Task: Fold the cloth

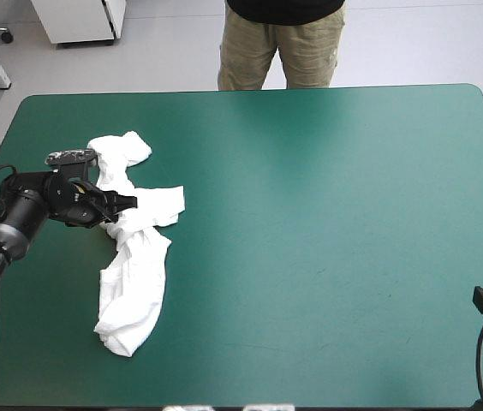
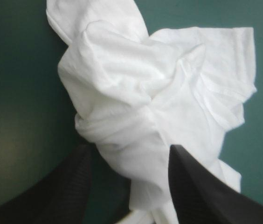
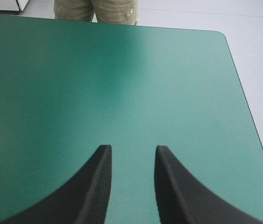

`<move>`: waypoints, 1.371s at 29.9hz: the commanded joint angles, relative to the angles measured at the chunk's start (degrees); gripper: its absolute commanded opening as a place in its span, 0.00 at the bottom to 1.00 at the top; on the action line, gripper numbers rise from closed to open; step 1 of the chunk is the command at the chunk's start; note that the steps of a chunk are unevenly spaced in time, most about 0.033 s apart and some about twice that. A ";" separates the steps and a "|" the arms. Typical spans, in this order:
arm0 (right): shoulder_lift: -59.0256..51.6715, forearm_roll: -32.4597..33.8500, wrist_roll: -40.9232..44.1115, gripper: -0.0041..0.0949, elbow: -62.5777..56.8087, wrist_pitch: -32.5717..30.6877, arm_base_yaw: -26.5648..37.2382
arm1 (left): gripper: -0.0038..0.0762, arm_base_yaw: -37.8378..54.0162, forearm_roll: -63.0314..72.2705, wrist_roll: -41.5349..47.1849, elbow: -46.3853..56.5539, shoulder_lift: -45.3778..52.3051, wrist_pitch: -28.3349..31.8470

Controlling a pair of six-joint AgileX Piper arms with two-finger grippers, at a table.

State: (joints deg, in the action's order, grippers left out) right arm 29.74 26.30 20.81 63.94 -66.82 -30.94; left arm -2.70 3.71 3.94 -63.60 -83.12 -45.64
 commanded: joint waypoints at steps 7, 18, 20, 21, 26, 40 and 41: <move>1.04 1.05 -0.09 0.36 1.21 3.97 0.03 | 0.52 0.04 4.61 4.83 -7.40 -13.82 9.00; 1.04 0.47 -0.09 0.36 1.34 4.10 0.03 | 0.04 -2.15 13.97 -11.20 -10.35 -20.09 6.87; 1.04 1.93 -0.09 0.36 1.43 4.19 0.03 | 0.04 -4.42 12.72 -13.64 -11.00 -20.09 6.39; 1.04 2.39 -0.09 0.36 1.43 4.19 0.03 | 0.04 -5.62 12.01 -14.11 -11.33 -20.09 6.29; 1.04 3.20 -0.50 0.36 1.43 4.16 0.03 | 0.04 -15.44 10.20 -16.64 -13.23 -20.09 6.51; 1.04 4.25 -0.50 0.36 1.43 4.16 0.03 | 0.04 -51.00 9.83 -19.99 -18.66 -20.09 10.68; 1.04 4.25 -0.50 0.36 1.43 4.26 0.03 | 0.04 -53.01 9.74 -20.65 -18.64 -20.09 11.99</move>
State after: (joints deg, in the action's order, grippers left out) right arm 29.74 28.27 20.81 63.88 -66.50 -30.94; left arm -50.61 12.27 -15.19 -80.06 -106.24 -37.62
